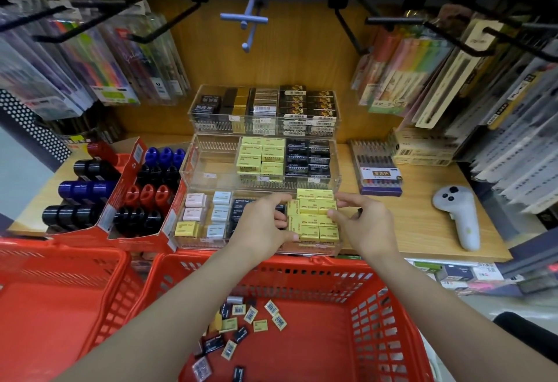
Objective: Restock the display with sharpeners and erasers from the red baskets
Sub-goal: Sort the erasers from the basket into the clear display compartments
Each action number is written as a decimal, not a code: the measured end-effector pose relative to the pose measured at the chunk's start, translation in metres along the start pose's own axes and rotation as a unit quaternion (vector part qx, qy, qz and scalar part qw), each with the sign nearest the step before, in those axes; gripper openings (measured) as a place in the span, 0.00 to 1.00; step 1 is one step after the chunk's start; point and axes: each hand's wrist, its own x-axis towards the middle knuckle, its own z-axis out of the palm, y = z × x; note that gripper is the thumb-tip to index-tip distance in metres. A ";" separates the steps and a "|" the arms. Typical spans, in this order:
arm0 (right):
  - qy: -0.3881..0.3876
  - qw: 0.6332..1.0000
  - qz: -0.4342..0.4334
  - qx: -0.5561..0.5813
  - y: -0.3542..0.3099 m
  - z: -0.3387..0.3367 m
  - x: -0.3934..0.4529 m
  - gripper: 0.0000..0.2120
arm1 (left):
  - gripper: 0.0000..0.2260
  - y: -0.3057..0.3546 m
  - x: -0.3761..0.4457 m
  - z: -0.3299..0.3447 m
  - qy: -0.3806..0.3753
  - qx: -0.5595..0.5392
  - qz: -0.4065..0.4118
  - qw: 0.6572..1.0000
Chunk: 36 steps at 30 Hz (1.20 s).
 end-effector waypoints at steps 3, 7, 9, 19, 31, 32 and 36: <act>0.000 1.000 0.010 0.012 -0.002 0.001 0.000 0.17 | 0.37 0.001 0.000 -0.001 -0.002 0.006 0.002 1.000; 0.006 0.999 0.021 0.039 -0.001 0.001 -0.001 0.19 | 0.40 0.006 0.000 -0.004 0.003 0.064 0.036 0.997; 0.005 0.999 0.023 0.040 0.000 0.000 0.000 0.19 | 0.39 0.009 0.001 -0.001 -0.002 0.066 0.044 0.997; 0.016 1.000 -0.001 -0.022 -0.004 -0.005 -0.003 0.18 | 0.36 0.006 0.001 0.003 0.049 0.060 0.059 0.995; -0.067 0.985 0.068 0.147 -0.051 -0.014 -0.032 0.23 | 0.20 0.012 -0.016 -0.019 0.028 -0.123 -0.012 0.992; -0.093 0.988 0.038 0.118 -0.059 -0.008 -0.036 0.24 | 0.15 0.016 -0.020 -0.026 0.016 -0.181 -0.021 0.983; -0.144 0.988 -0.033 0.048 -0.085 0.014 -0.047 0.23 | 0.05 0.022 -0.034 -0.051 -0.019 -0.295 -0.017 0.955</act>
